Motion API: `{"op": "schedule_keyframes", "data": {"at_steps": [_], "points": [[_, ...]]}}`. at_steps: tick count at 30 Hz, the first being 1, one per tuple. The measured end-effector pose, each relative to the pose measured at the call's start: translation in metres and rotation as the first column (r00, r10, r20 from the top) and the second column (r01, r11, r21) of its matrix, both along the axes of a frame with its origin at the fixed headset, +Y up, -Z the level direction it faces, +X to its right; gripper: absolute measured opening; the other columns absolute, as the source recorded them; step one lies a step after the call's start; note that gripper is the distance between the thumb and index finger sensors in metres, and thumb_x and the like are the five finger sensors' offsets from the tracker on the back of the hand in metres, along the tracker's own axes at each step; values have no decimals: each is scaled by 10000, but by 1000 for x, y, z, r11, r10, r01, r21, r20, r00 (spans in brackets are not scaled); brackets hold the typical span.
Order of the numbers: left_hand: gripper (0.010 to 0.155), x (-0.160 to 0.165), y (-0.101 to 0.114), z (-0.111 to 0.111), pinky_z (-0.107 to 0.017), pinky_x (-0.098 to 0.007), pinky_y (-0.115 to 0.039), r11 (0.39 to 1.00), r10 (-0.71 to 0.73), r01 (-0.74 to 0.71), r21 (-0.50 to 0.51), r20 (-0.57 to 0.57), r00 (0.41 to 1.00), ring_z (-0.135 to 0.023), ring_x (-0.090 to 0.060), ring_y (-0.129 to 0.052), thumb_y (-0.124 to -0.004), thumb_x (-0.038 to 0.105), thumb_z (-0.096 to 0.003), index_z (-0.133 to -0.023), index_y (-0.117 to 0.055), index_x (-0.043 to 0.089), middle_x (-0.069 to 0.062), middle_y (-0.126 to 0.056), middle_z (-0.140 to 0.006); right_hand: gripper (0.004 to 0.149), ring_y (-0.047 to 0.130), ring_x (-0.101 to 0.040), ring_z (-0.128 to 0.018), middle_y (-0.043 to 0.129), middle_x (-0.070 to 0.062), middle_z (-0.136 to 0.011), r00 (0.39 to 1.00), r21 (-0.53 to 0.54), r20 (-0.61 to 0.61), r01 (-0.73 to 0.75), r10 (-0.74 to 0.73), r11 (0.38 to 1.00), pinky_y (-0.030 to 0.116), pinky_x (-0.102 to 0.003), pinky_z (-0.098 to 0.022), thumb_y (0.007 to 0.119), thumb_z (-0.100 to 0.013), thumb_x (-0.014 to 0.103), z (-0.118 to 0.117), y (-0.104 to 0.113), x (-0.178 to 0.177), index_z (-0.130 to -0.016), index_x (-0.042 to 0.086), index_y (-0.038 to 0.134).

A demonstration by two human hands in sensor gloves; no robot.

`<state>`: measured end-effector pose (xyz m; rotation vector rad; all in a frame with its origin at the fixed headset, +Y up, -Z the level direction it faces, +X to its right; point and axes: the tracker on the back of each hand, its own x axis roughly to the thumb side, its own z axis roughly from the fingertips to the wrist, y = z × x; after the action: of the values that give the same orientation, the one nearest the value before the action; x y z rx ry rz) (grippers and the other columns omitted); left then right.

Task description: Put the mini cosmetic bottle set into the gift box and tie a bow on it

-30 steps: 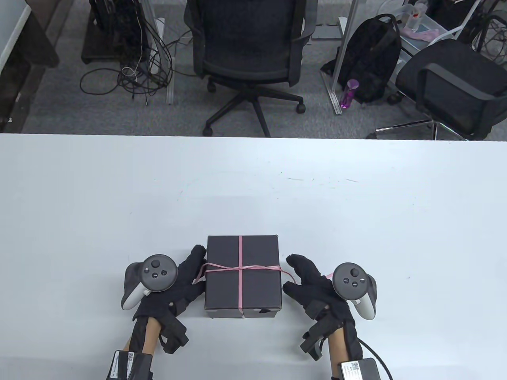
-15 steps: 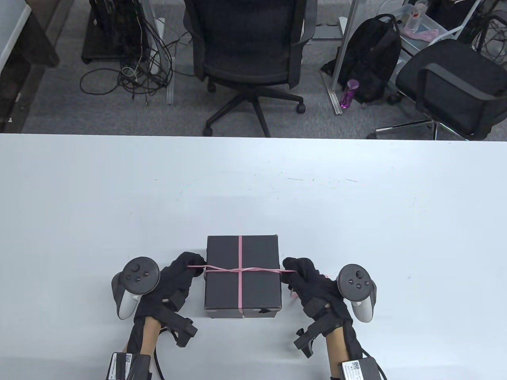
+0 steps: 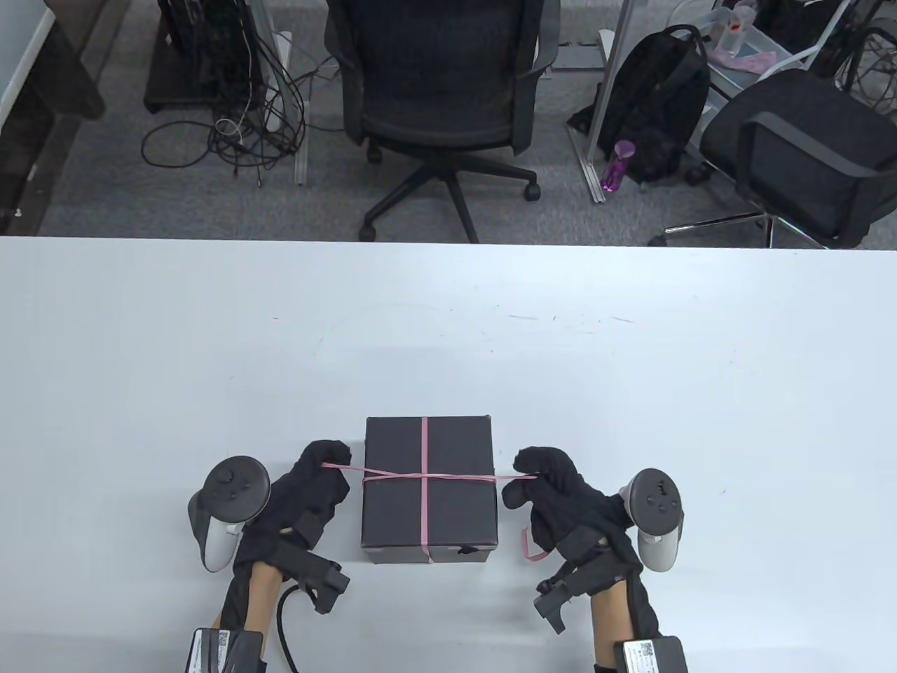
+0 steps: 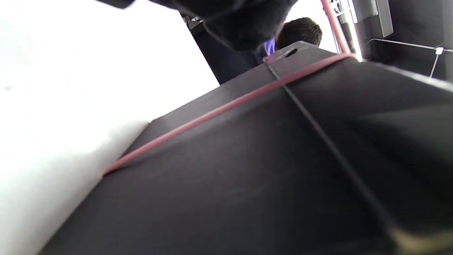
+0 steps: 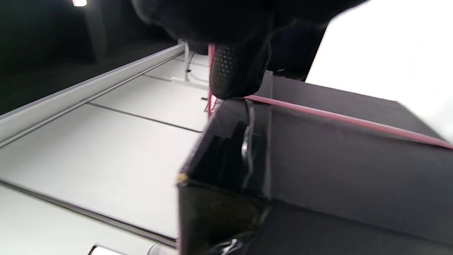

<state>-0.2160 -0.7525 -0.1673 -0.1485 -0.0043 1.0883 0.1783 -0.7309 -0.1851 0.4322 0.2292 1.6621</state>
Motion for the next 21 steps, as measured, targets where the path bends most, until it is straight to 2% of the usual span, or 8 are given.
{"op": "schedule_keyframes", "data": {"at_steps": [3, 6, 8, 11, 14, 15, 17, 21], "points": [[359, 0, 0, 0, -161, -299, -842, 999, -36, 36, -5, -9, 999, -166, -45, -842, -555, 336, -648, -974, -682, 256, 97, -895, -527, 415, 874, -84, -189, 836, -209, -837, 992, 60, -117, -31, 38, 998, 814, -251, -118, 628, -576, 51, -1, 11, 2, -932, 198, 781], [357, 0, 2, 1, -153, -302, -839, 998, -66, 66, -4, -10, 998, -157, -47, -836, -557, 332, -649, -969, -691, 250, 98, -891, -508, 341, 876, -94, -185, 827, -195, -836, 926, 161, -91, -350, 367, 923, 814, -260, -113, 633, -557, 23, 2, 23, -1, -717, 155, 904], [357, 1, 2, 1, -151, -300, -838, 995, -97, 97, -8, 0, 995, -153, -45, -833, -559, 333, -649, -964, -704, 247, 101, -889, -497, 333, 877, -87, -183, 829, -185, -833, 769, 219, -19, -620, 639, 753, 816, -253, -111, 634, -553, 25, 5, 27, -11, -682, 152, 913], [353, 4, 4, 2, -145, -299, -837, 990, -138, 138, -3, 10, 990, -147, -44, -830, -566, 333, -649, -949, -737, 257, 104, -889, -480, 332, 875, -74, -169, 836, -187, -821, 413, 234, 103, -894, 905, 382, 815, -239, -98, 632, -550, 29, 9, 24, -40, -722, 131, 898], [350, 2, 4, 2, -142, -298, -837, 990, -142, 142, -9, 14, 990, -142, -43, -828, -571, 334, -649, -940, -751, 263, 104, -889, -468, 408, 879, -43, -151, 861, -220, -794, 77, 162, 230, -986, 970, 40, 822, -211, -79, 637, -562, 63, 8, 18, -66, -942, 36, 783], [349, 1, 4, 2, -144, -298, -836, 990, -139, 139, -13, 21, 990, -143, -44, -828, -572, 336, -649, -939, -754, 265, 104, -889, -467, 484, 876, -28, -161, 849, -221, -800, 22, 139, 226, -990, 974, -10, 824, -196, -88, 635, -577, 102, 7, 17, -70, -1046, -19, 638], [346, 1, 3, 3, -146, -299, -836, 990, -137, 138, -29, 35, 990, -144, -44, -827, -572, 337, -649, -936, -755, 273, 104, -888, -465, 584, 870, -16, -176, 829, -217, -807, 28, 116, 260, -993, 965, -3, 822, -187, -101, 598, -603, 178, 5, 14, -75, -1107, -65, 432], [343, 0, 3, 3, -146, -296, -836, 991, -120, 124, -57, 75, 990, -144, -42, -825, -575, 340, -650, -933, -760, 280, 106, -888, -461, 602, 868, -32, -183, 809, -217, -792, 313, 139, 446, -950, 838, 281, 818, -202, -106, 563, -610, 200, 5, 21, -68, -1092, -108, 375]]}}
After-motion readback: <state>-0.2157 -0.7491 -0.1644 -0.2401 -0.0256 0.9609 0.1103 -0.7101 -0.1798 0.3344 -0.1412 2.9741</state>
